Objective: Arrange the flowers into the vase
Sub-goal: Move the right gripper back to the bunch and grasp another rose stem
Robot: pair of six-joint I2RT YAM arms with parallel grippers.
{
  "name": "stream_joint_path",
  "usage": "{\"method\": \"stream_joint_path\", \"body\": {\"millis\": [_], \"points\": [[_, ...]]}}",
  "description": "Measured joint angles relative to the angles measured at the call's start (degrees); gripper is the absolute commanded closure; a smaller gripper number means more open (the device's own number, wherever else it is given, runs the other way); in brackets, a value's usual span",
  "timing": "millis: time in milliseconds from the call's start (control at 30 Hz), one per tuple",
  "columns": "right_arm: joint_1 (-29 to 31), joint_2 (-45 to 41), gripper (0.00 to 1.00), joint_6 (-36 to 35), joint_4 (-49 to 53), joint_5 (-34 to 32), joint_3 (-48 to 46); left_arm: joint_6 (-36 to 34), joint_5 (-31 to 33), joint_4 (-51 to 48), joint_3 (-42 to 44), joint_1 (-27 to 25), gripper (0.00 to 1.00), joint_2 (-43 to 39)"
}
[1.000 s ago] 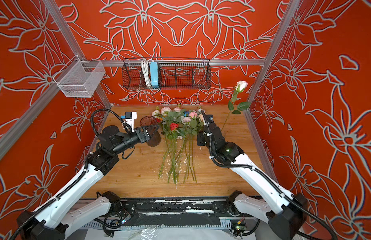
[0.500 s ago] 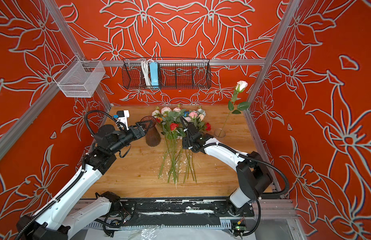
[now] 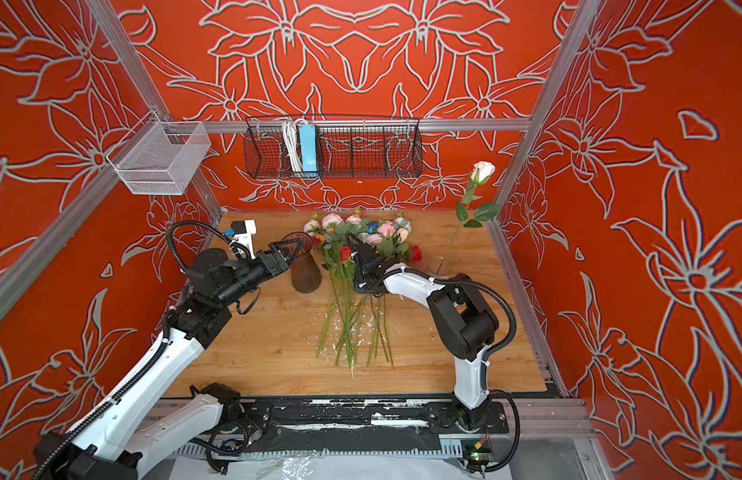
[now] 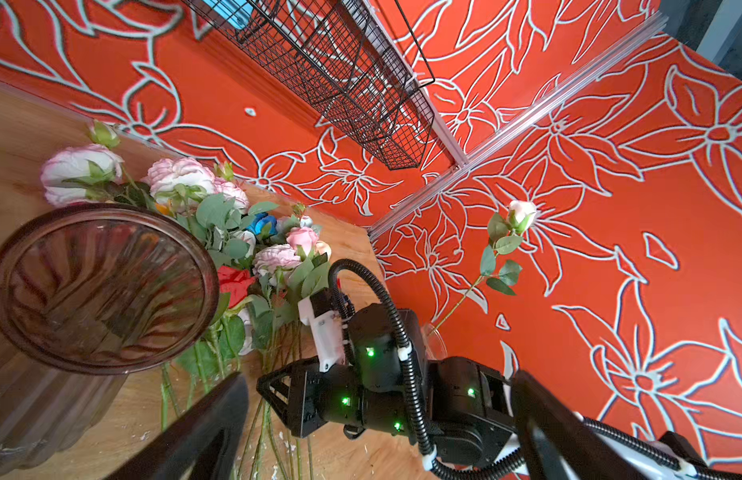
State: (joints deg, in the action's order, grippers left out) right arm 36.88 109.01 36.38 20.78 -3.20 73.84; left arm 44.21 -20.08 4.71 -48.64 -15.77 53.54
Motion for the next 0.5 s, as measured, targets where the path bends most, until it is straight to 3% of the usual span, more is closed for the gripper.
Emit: {"method": "stream_joint_path", "body": {"millis": [200, 367, 500], "points": [[-0.02, 0.42, 0.88, 0.70, -0.28, -0.90, 0.26, 0.81, -0.74, 0.04, 0.00, 0.79, 0.02, -0.02], [-0.42, 0.44, 0.89, 1.51, -0.48, -0.83, 0.31, 0.87, -1.09, 0.04, 0.00, 0.85, 0.02, -0.02], [-0.81, 0.42, 0.96, 2.05, -0.72, -0.87, 0.28, 0.92, -1.44, 0.04, 0.00, 0.96, 0.02, -0.02]]}}
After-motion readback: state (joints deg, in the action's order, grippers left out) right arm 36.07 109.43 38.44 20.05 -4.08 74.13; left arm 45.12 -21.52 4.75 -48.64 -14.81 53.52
